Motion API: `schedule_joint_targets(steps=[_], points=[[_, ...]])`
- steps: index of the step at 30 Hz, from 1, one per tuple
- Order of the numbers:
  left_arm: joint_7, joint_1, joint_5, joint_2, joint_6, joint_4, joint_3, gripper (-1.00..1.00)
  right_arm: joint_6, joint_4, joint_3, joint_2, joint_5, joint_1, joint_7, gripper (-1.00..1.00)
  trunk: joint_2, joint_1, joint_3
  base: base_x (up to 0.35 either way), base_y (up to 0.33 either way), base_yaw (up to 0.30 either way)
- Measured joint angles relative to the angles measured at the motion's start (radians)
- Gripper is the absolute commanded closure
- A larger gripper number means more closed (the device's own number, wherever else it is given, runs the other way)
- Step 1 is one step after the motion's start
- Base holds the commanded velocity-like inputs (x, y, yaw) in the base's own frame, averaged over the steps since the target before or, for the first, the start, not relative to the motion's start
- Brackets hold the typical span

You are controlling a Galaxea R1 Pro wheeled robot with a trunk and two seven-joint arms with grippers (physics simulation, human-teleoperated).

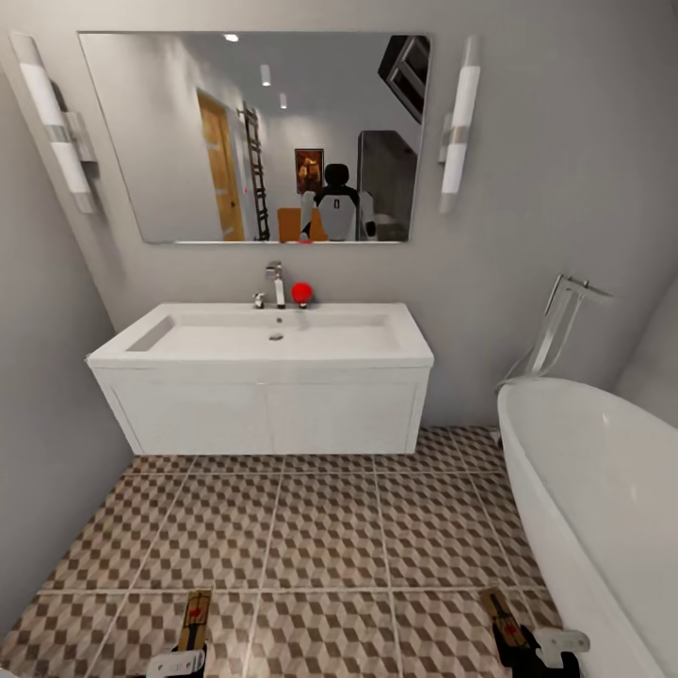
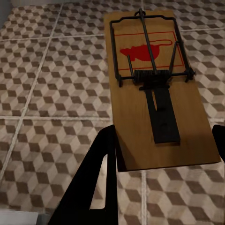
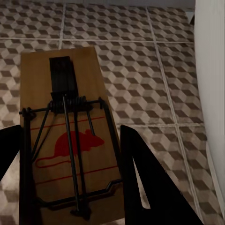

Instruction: Take the four mousetraps from the cabinet in the bathroom and place them on the bathroom floor. Make sure all four end up on the same floor surface, and ensure that at least two of them are either under or directly next to the same bathroom sink.

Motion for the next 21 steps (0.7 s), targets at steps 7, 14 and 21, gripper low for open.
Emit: schedule_joint_targets(steps=[7,14,21], points=[[0.000,0.000,0.000,0.000,0.000,0.001,0.000,1.00,0.000,0.001,0.000,0.000,0.000,0.000,0.000,1.00,0.000,0.000,0.000,0.282,0.000,0.000],[0.000,0.000,0.000,0.000,0.000,0.000,0.000,1.00,0.000,0.002,0.001,0.000,0.000,0.000,0.000,1.00,0.000,0.001,0.000,0.066,0.000,0.000],[0.000,0.000,0.000,0.000,-0.001,0.000,0.000,1.00,0.000,0.007,0.001,0.000,0.001,0.000,0.000,1.00,0.000,0.001,0.000,0.002,0.000,0.000]])
